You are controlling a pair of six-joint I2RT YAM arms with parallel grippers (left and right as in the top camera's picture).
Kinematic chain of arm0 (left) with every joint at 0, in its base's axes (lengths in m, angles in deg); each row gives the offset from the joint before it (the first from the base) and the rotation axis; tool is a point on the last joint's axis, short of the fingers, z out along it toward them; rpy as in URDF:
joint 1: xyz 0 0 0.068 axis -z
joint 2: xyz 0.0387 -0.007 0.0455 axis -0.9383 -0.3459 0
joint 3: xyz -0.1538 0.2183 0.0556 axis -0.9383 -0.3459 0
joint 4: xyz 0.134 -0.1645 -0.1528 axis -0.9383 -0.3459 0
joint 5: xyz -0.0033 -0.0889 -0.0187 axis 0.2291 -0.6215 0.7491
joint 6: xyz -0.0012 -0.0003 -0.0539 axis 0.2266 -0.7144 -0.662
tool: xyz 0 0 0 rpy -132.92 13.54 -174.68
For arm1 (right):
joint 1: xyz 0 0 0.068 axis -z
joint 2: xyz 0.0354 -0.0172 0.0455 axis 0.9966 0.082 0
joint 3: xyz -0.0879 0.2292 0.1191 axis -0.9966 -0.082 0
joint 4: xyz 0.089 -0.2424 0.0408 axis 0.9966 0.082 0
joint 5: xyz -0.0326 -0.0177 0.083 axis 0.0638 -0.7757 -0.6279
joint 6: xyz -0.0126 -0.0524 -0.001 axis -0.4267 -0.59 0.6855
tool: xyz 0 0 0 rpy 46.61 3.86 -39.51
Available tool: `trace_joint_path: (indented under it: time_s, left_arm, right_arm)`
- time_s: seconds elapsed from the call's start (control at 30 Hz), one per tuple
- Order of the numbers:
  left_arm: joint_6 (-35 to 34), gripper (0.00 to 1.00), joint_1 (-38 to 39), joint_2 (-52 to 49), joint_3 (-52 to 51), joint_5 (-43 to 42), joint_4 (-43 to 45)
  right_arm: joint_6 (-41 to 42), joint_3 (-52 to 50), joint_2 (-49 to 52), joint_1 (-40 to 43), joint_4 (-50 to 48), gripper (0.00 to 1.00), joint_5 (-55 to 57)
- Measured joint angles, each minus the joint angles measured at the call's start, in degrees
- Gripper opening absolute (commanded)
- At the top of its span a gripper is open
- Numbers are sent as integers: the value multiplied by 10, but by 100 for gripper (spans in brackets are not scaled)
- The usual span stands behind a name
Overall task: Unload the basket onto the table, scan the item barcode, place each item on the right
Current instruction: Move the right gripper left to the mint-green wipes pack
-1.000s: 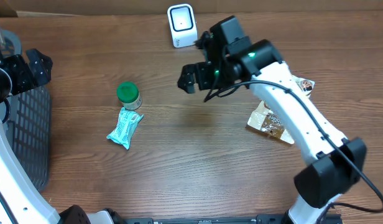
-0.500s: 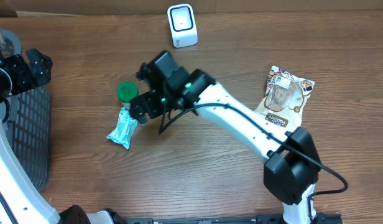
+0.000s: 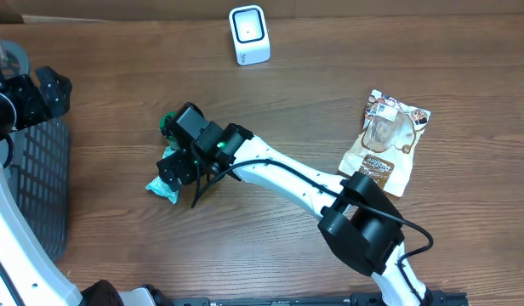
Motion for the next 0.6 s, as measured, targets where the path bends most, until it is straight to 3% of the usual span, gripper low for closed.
trace_joint_path:
  time_s: [0.37,0.47,0.6]
  left_arm:
    - [0,99,0,0,0,0,0]
    - [0,100,0,0,0,0,0]
    - [0,100,0,0,0,0,0]
  right_arm:
    - [2,0,57,-11,-59,94,-8]
    - [2,0,70,-19,-64,89,-9]
    - [8,0,83,-26,-63,59,-9]
